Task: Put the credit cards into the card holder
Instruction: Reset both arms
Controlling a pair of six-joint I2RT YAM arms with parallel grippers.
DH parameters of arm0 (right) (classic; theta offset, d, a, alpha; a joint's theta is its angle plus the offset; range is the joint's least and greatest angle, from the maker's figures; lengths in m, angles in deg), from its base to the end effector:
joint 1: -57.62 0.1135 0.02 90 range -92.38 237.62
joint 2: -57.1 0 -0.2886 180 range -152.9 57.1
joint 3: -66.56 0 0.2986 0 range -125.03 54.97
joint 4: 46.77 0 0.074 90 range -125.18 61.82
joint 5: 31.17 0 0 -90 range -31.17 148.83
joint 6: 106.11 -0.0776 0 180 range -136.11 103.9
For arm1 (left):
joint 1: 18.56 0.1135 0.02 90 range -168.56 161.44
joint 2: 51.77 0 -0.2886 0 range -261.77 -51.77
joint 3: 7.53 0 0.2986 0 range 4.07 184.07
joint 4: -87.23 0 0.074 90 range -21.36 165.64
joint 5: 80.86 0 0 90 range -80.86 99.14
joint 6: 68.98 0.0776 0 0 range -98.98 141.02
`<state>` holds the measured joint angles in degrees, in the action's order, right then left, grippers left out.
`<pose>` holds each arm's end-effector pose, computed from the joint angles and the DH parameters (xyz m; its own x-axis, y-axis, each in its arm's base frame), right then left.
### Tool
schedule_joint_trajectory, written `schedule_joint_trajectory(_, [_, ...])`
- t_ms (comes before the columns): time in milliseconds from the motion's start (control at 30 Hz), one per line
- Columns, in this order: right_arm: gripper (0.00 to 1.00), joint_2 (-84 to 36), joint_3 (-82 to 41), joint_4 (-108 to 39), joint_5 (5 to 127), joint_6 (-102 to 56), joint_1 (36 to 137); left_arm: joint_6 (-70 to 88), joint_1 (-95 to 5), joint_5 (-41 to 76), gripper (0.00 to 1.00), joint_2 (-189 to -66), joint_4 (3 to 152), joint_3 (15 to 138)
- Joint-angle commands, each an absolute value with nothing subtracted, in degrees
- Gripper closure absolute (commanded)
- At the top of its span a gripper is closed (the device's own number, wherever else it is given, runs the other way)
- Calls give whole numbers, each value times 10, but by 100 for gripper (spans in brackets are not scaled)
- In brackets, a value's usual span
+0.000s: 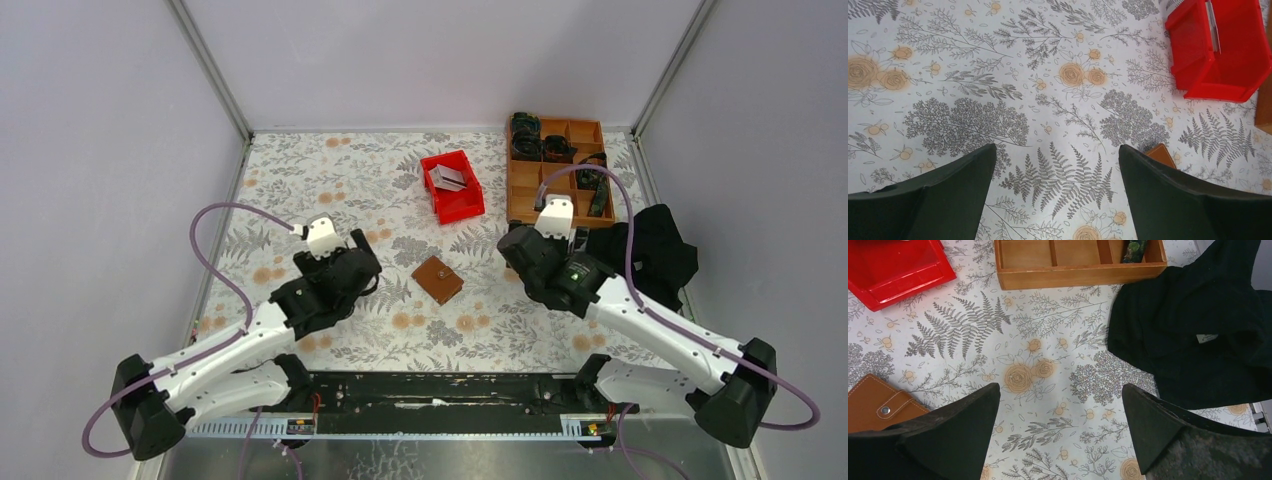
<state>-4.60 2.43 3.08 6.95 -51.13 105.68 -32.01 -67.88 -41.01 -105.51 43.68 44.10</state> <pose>0.2219 0.1556 0.2905 -0.4624 0.0154 -0.8865 0.1977 0.9765 -0.0861 0.1978 -0.1388 0.2467 -0.3892 -0.3326 -0.8590 -0.2906 0.9292 -0.2282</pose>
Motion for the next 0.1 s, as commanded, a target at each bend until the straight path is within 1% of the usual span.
schedule_joint_trajectory(0, [1,-24,30,9,38,-510,1054,-285,-663,-423,0,-1050,481,435])
schedule_joint_trajectory(67, [1,-19,34,3,38,-504,1054,-285,-658,-417,0,-1052,485,433])
